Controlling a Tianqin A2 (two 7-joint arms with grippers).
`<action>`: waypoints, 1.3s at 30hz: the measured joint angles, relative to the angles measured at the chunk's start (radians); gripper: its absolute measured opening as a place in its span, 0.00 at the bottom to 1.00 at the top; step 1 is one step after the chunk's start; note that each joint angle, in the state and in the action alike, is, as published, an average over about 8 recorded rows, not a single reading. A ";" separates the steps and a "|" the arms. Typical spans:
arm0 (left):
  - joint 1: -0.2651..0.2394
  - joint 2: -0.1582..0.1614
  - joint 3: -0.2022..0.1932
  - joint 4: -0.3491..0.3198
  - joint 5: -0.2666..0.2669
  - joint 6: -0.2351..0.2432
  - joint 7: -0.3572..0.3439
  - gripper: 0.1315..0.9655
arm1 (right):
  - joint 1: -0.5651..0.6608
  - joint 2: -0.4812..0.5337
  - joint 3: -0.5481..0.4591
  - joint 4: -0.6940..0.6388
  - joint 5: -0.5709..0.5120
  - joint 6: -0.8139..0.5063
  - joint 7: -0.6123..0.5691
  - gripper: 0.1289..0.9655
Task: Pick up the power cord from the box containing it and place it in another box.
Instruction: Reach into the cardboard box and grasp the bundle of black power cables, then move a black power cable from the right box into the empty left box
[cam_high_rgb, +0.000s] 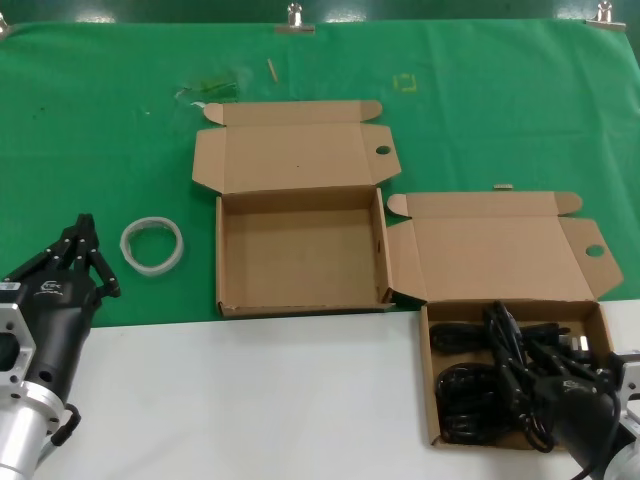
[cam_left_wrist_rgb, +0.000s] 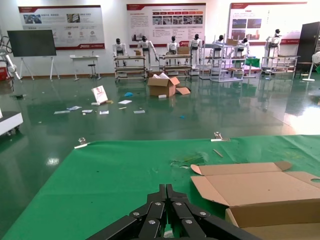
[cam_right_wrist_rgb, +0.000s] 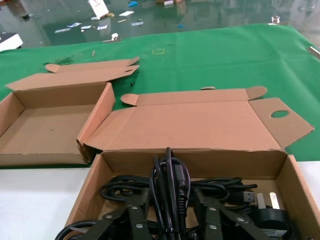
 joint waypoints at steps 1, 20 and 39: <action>0.000 0.000 0.000 0.000 0.000 0.000 0.000 0.04 | 0.000 0.000 0.000 0.000 -0.001 0.000 -0.003 0.32; 0.000 0.000 0.000 0.000 0.000 0.000 0.000 0.01 | -0.049 0.068 0.043 0.127 -0.001 0.043 -0.044 0.10; 0.000 0.000 0.000 0.000 0.000 0.000 0.000 0.01 | 0.444 -0.118 -0.181 0.097 0.162 -0.004 -0.472 0.08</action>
